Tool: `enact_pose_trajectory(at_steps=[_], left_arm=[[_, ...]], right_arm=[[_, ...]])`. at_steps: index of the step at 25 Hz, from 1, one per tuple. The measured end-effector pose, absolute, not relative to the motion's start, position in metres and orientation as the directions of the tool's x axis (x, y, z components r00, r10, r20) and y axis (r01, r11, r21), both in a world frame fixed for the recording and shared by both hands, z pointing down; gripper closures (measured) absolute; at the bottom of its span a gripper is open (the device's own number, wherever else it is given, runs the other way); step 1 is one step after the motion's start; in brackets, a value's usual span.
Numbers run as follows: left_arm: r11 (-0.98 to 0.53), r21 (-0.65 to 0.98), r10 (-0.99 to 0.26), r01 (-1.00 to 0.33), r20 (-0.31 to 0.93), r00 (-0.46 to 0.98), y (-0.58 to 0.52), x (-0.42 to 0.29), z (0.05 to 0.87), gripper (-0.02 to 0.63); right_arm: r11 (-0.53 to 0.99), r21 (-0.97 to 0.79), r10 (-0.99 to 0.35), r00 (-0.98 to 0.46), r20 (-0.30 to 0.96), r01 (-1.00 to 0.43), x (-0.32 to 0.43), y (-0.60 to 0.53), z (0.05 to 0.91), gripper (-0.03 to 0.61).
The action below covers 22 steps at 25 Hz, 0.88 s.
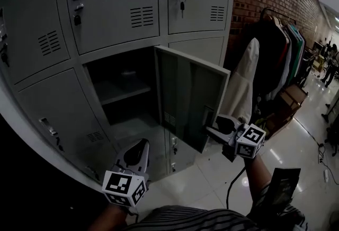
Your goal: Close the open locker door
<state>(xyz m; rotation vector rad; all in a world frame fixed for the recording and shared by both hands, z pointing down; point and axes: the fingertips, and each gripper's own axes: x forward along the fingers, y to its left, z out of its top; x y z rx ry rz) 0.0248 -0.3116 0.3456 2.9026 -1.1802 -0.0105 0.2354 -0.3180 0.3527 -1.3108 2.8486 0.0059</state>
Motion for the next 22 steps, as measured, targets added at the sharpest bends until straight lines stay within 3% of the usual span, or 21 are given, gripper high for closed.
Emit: enact_pose_trajectory(at_steps=[4, 7, 22], left_arm=[[-0.711, 0.022, -0.703, -0.703, 0.002, 0.711, -0.319, 0.014, 0.349, 0.607], [-0.704, 0.027, -0.710, -0.710, 0.008, 0.704, -0.319, 0.006, 0.353, 0.607], [-0.550, 0.060, -0.833, -0.833, 0.026, 0.552, -0.322, -0.083, 0.371, 0.607]], right_arm=[[0.675, 0.008, -0.737, -0.675, -0.005, -0.737, 0.221, -0.315, 0.356, 0.373], [0.694, 0.039, -0.720, -0.694, 0.006, -0.719, 0.202, -0.305, 0.356, 0.412], [0.672, 0.035, -0.739, -0.673, -0.044, -0.740, 0.028, -0.307, 0.354, 0.439]])
